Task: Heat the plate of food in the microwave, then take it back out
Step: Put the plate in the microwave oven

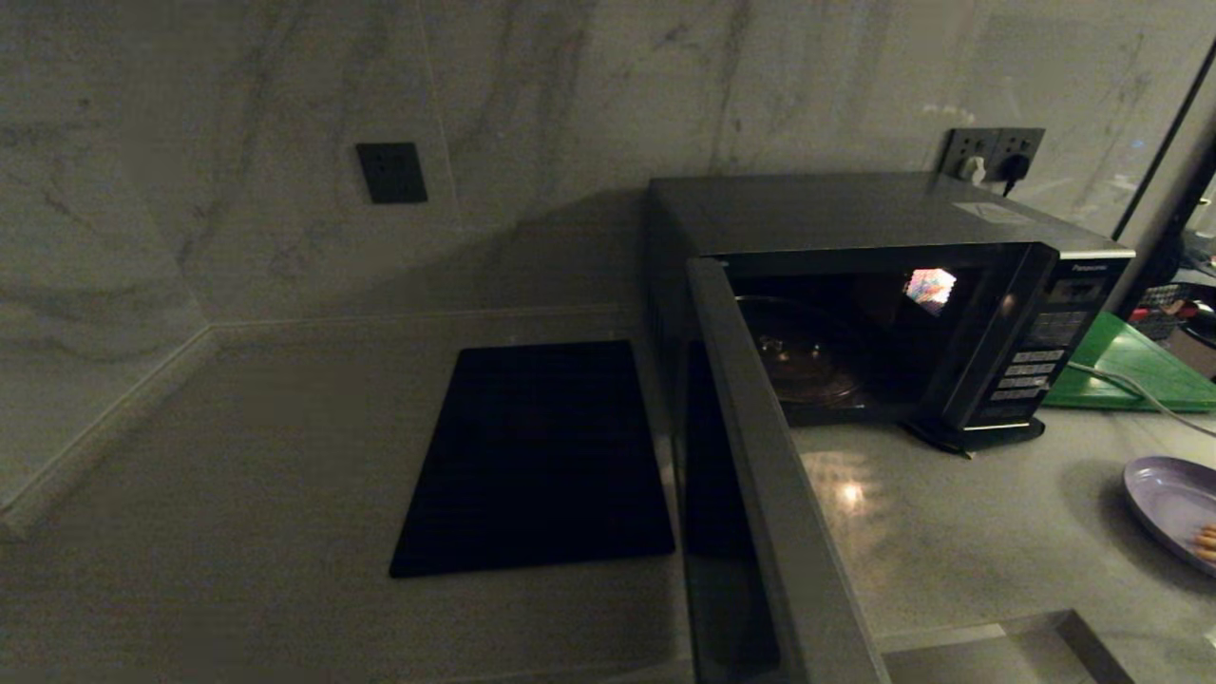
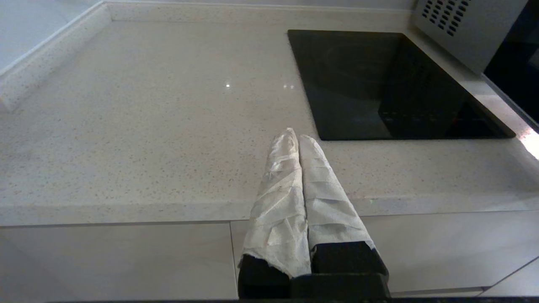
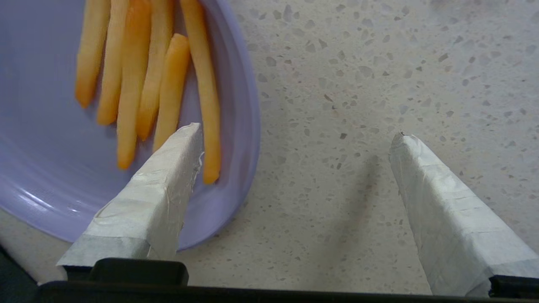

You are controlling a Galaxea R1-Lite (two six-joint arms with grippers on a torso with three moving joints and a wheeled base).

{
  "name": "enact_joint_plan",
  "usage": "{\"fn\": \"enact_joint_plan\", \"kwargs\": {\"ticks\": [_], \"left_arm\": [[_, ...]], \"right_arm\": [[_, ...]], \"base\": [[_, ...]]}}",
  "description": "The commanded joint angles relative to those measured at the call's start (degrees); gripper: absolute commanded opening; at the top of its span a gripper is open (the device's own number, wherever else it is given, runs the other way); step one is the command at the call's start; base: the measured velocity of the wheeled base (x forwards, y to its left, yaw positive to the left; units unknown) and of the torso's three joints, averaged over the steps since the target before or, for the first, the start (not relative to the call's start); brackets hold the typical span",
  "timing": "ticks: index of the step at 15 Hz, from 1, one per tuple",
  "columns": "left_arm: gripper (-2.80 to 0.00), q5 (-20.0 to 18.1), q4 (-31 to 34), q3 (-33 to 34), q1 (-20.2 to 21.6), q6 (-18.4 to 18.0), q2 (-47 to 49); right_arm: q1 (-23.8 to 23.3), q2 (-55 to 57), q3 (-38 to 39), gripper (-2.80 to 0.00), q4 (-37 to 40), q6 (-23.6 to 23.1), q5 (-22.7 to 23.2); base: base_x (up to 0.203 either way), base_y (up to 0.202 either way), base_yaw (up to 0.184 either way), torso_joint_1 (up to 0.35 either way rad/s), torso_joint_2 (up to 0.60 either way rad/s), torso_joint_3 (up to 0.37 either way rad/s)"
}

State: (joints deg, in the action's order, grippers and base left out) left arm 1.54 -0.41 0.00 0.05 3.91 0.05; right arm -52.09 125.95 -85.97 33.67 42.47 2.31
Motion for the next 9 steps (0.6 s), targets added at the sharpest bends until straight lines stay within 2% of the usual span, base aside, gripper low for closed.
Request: {"fn": "enact_joint_plan", "kwargs": {"ticks": [1,4,9], "left_arm": [[-2.8,0.04,-0.02,0.0,0.04,0.04,0.04],[-2.8,0.04,-0.02,0.0,0.04,0.04,0.04],[-2.8,0.04,-0.02,0.0,0.02,0.04,0.04]], "right_arm": [[0.15,0.53,-0.08,0.0,0.17,0.24,-0.03],[0.71,1.58,-0.64,0.0,0.17,0.36,-2.09],[1.11,2.72,-1.4,0.0,0.17,0.42,-2.34]], "base": [[0.0,0.0,0.0,0.0,0.0,0.0],[0.0,0.0,0.0,0.0,0.0,0.0],[0.0,0.0,0.0,0.0,0.0,0.0]]}}
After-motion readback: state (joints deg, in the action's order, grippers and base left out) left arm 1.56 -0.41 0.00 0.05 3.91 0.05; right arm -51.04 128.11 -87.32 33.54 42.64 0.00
